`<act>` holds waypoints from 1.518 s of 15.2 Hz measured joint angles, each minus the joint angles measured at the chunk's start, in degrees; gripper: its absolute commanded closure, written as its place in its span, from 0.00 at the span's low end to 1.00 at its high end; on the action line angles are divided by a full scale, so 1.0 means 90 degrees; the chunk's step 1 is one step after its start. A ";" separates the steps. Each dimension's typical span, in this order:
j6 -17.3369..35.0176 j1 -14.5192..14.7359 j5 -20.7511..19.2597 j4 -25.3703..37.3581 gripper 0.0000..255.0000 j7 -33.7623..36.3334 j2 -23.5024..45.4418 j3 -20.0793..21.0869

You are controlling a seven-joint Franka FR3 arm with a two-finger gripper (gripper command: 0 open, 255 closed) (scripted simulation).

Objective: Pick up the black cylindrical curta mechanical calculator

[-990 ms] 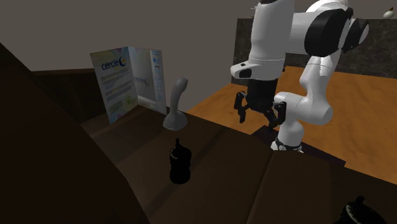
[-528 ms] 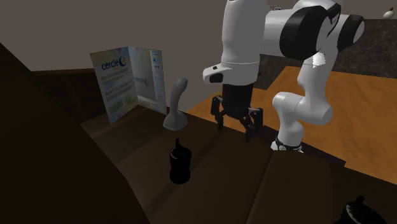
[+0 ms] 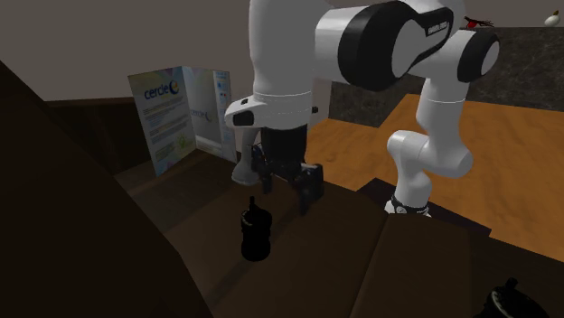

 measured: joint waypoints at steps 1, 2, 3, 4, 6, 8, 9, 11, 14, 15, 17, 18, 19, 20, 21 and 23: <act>-0.0089 -0.0026 0.0000 0.0349 0.00 -0.0065 0.0266 -0.0018; -0.0242 -0.0046 0.0003 0.0809 0.00 -0.0114 0.0580 -0.0028; -0.0389 -0.0057 0.0006 0.1261 0.00 -0.0147 0.0891 -0.0030; -0.0579 -0.0072 0.0011 0.1846 0.00 -0.0181 0.1290 -0.0032; -0.0790 -0.0108 0.0020 0.2565 0.00 -0.0241 0.1815 -0.0038; -0.0643 -0.0111 0.0015 0.2430 0.00 -0.0255 0.1830 -0.0040; -0.0547 -0.0109 0.0013 0.2303 0.00 -0.0256 0.1799 -0.0040; -0.0378 -0.0107 0.0013 0.2139 0.00 -0.0257 0.1802 -0.0039; -0.0168 -0.0114 0.0012 0.1884 1.00 -0.0271 0.1758 -0.0043; -0.0144 -0.0112 0.0012 0.1853 1.00 -0.0270 0.1749 -0.0042; -0.0121 -0.0109 0.0013 0.1830 1.00 -0.0268 0.1732 -0.0040; -0.0118 -0.0108 0.0013 0.1830 1.00 -0.0267 0.1733 -0.0040; -0.0117 -0.0109 0.0012 0.1829 1.00 -0.0268 0.1732 -0.0040; -0.0115 -0.0109 0.0012 0.1828 1.00 -0.0267 0.1731 -0.0040; -0.0114 -0.0109 0.0012 0.1829 1.00 -0.0268 0.1733 -0.0041; -0.0108 -0.0110 0.0012 0.1824 1.00 -0.0270 0.1730 -0.0041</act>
